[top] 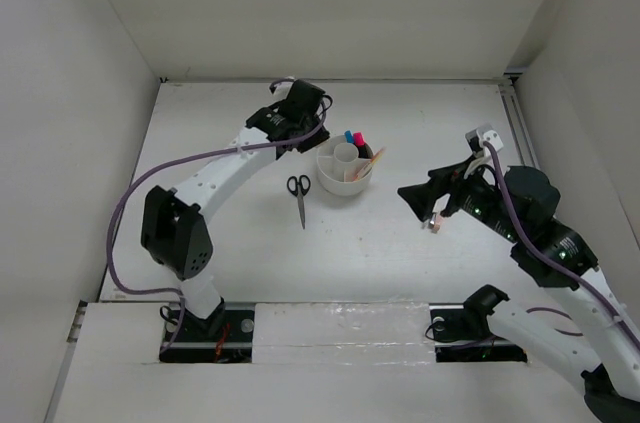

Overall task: Sort the stationery into containers
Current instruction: Place the stationery in the storage box.

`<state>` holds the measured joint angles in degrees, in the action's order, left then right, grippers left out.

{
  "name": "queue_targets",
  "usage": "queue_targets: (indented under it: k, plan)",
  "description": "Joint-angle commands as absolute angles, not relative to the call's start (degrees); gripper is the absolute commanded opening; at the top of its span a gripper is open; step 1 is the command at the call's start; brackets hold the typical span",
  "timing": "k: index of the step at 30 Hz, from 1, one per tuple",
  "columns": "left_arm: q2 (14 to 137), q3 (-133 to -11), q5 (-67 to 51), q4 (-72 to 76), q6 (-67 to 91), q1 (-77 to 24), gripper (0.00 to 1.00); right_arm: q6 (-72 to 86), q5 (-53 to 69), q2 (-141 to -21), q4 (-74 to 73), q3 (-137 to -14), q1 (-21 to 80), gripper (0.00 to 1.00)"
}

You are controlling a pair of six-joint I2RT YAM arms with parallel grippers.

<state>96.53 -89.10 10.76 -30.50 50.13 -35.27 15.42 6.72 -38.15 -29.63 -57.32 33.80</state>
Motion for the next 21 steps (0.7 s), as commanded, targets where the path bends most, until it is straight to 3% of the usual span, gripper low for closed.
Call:
queue_targets:
  k: [1,7,21]
  plan:
    - [101.1,-95.5,16.1,-34.4,58.2,-35.2,0.0,16.0,5.2,-37.2,-30.1,-60.0,33.5,0.99]
    - [107.2,-101.9,17.1,-37.6,61.8,-35.2,0.0,16.0,4.7,-36.6,-31.5,-61.1,33.5,0.99]
    - [110.7,-100.8,12.5,-35.2,62.9,-34.6,0.0,16.5,4.1,-35.0,-32.5,-61.1,33.5,0.99]
